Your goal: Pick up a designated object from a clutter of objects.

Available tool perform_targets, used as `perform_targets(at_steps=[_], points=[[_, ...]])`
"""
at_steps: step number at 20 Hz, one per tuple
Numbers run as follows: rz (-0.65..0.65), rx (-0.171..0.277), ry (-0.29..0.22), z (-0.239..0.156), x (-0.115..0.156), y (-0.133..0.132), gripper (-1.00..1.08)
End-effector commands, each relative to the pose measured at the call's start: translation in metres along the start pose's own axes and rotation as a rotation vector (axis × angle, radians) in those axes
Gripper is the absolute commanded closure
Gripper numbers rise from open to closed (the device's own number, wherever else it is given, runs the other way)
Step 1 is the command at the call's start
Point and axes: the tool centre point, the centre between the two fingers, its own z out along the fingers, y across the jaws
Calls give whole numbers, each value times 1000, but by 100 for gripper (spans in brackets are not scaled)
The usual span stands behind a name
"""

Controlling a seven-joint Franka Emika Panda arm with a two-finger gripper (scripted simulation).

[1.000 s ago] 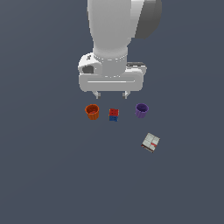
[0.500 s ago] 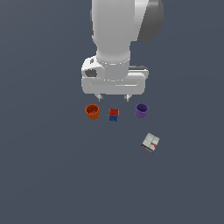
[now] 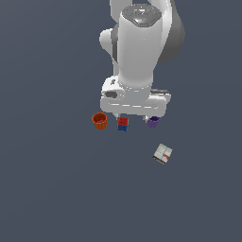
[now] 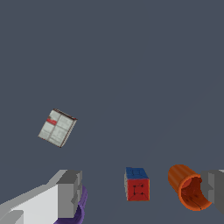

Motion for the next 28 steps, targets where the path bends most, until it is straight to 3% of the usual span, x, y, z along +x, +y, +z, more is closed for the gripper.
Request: perform_targets(at_steps=[1, 14, 28], points=[[36, -2, 0, 14, 5, -13, -92], [240, -8, 6, 98, 18, -88, -92], [429, -5, 9, 183, 7, -158, -92]])
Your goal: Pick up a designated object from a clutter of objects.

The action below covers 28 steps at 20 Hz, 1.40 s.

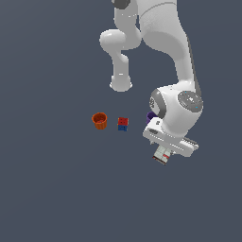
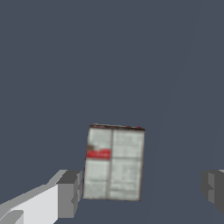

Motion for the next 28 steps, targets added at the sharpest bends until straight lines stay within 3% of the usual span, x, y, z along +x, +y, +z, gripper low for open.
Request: perform_targets(at_steps=[1, 16, 28], points=[[26, 1, 1, 11, -5, -7, -92], [62, 2, -1, 34, -16, -17, -92], [66, 3, 0, 78, -16, -17, -92]])
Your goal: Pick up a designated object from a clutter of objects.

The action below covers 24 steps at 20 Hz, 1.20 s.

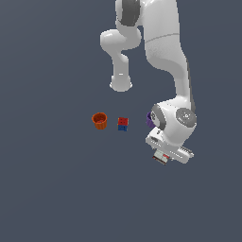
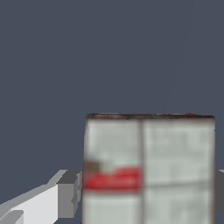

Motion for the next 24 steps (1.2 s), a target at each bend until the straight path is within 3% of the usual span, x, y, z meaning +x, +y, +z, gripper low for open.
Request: perform_targets(at_steps=[1, 2, 3, 16, 24], points=[[0, 1, 1, 3, 1, -1, -92], [0, 1, 1, 3, 1, -1, -92], [0, 1, 1, 3, 1, -1, 108], [1, 2, 2, 1, 1, -1, 108], [1, 2, 2, -21, -6, 8, 108]])
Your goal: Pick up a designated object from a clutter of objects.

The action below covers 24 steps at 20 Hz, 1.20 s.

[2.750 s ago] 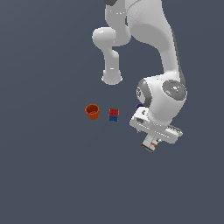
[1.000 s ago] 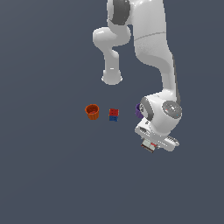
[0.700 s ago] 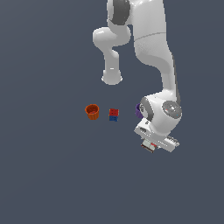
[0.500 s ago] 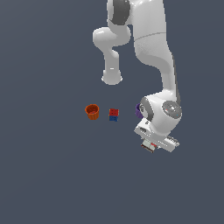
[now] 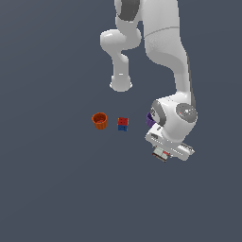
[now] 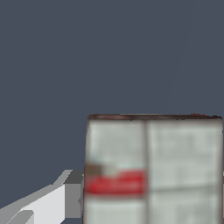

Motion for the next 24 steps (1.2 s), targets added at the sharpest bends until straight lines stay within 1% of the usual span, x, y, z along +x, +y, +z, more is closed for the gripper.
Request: perform_targets(at_steps=[1, 8, 24], points=[[0, 1, 0, -10, -3, 4, 108], [0, 1, 0, -54, -17, 21, 108], [0, 0, 1, -184, -57, 70, 108]])
